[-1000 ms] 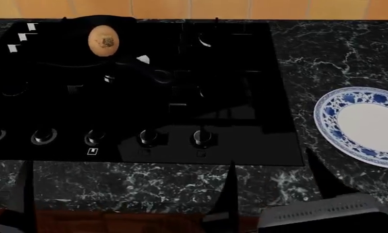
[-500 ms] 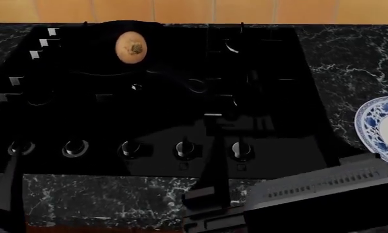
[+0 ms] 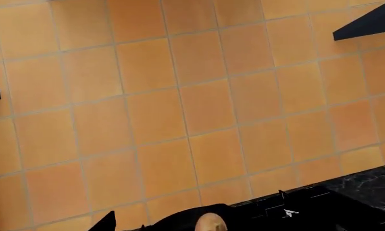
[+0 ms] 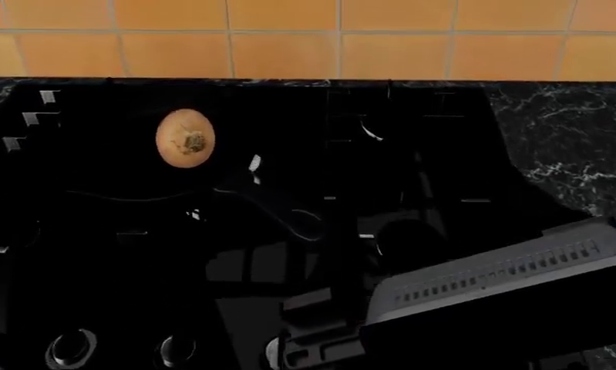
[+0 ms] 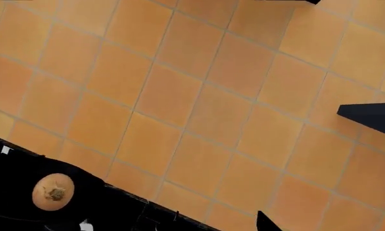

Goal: Pick up the pan and dump the vegetables in it onto the plate. Then return the pan to the stove.

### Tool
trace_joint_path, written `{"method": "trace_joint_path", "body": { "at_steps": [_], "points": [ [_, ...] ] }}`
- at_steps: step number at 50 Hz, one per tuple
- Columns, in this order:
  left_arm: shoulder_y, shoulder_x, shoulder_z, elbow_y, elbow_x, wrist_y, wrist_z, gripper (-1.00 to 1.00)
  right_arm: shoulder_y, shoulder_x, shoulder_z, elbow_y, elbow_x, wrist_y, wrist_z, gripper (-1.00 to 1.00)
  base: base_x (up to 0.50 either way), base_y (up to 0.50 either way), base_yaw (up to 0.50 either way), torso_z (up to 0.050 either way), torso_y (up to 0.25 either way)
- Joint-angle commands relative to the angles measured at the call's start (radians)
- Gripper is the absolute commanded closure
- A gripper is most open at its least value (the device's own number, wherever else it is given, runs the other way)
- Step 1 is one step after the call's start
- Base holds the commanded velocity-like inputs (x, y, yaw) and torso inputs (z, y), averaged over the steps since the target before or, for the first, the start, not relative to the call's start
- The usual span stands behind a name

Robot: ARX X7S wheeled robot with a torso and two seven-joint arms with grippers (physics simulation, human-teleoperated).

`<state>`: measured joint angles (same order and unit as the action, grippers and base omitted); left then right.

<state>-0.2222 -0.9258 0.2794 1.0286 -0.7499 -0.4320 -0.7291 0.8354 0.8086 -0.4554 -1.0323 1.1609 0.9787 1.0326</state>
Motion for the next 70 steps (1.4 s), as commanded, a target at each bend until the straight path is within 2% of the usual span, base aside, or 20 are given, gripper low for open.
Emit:
{"method": "trace_joint_path", "body": {
  "at_steps": [1,9,16,27,42,52,70],
  "points": [
    [0.0,-0.019,0.022,-0.007,0.002,0.027,-0.016,-1.0,0.019,0.026,-0.034,0.005,0.024,-0.031,0.018,-1.0,0.47,0.0,0.0,0.049,0.059],
    [0.016,-0.013,0.029,-0.03,0.003,0.053,-0.016,-1.0,-0.003,0.029,-0.036,0.044,0.022,-0.082,-0.055,-1.0,0.43,0.0,0.0,0.049,0.057],
    [0.02,-0.007,0.032,-0.038,-0.008,0.054,-0.029,-1.0,0.034,0.037,-0.001,0.199,0.22,-0.124,-0.196,-1.0,0.0,0.0,0.0,0.0,0.0],
    [0.02,-0.005,0.038,-0.051,-0.023,0.056,-0.033,-1.0,0.118,-0.024,-0.065,0.316,0.345,-0.057,-0.279,-1.0,0.0,0.0,0.0,0.0,0.0],
    [0.036,-0.005,0.046,-0.064,-0.015,0.076,-0.023,-1.0,0.279,-0.16,-0.25,0.532,0.247,0.12,-0.44,-1.0,0.0,0.0,0.0,0.0,0.0],
    [0.048,-0.006,0.048,-0.074,-0.009,0.094,-0.013,-1.0,0.382,-0.252,-0.385,0.681,0.096,0.176,-0.594,-1.0,0.0,0.0,0.0,0.0,0.0],
    [0.068,-0.013,0.047,-0.08,-0.002,0.114,-0.012,-1.0,0.482,-0.401,-0.608,1.029,-0.178,0.085,-0.882,-1.0,0.0,0.0,0.0,0.0,0.0]
  ]
}}
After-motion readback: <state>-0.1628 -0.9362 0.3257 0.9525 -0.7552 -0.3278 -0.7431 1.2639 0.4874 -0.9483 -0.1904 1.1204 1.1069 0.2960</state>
